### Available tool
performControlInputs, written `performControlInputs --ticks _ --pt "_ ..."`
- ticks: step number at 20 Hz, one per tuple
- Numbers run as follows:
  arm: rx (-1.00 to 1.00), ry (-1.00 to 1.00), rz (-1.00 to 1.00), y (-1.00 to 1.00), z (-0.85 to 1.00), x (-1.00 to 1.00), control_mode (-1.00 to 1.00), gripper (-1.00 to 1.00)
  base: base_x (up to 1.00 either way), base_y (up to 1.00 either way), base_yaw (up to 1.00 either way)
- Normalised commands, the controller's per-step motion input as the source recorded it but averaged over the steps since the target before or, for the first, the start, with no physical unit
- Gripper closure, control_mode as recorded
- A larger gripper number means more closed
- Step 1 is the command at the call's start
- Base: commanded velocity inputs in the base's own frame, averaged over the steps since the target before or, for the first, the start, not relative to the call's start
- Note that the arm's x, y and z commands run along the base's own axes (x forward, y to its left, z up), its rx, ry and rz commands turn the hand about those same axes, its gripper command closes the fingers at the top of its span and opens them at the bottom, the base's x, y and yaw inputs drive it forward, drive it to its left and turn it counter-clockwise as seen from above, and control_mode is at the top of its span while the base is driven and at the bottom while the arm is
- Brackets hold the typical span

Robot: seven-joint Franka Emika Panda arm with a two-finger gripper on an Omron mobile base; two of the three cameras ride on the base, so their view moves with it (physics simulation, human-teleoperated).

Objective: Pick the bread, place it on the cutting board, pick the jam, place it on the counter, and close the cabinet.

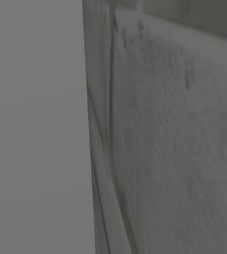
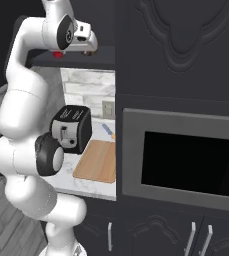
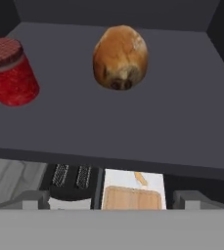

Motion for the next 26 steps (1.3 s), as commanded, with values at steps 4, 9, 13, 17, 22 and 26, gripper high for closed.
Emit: performControlInputs --ticks 4,9,13,17,22,26 --pt "0.0 0.0 0.0 0.0 0.0 0.36 -1.0 -1.0 0.0 0.0 0.0" --pt "0.0 0.0 0.0 0.0 0.0 0.24 -1.0 -1.0 0.0 0.0 0.0" --pt "0.01 -0.05 0.0 0.0 -0.01 0.08 -1.0 -1.0 0.0 0.0 0.0" --pt "0.0 -0.1 0.0 0.0 -0.01 0.0 -1.0 -1.0 0.0 0.0 0.0" --pt "0.0 -0.09 0.0 0.0 -0.06 0.0 -1.0 -1.0 0.0 0.0 0.0" --pt "0.0 -0.09 0.0 0.0 -0.16 0.09 -1.0 -1.0 0.0 0.0 0.0"
